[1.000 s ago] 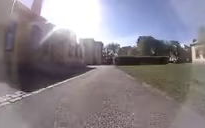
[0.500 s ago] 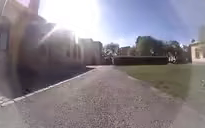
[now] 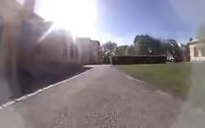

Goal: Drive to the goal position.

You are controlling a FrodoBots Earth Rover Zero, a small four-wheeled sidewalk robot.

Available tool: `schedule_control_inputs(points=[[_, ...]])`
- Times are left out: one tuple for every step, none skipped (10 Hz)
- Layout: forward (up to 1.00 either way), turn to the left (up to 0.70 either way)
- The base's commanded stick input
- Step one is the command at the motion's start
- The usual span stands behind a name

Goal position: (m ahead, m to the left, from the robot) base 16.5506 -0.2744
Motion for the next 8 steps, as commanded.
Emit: schedule_control_inputs(points=[[1.00, 0.00], [1.00, 0.00], [1.00, 0.00], [1.00, 0.00], [1.00, 0.00], [1.00, 0.00], [1.00, 0.10], [1.00, 0.40]])
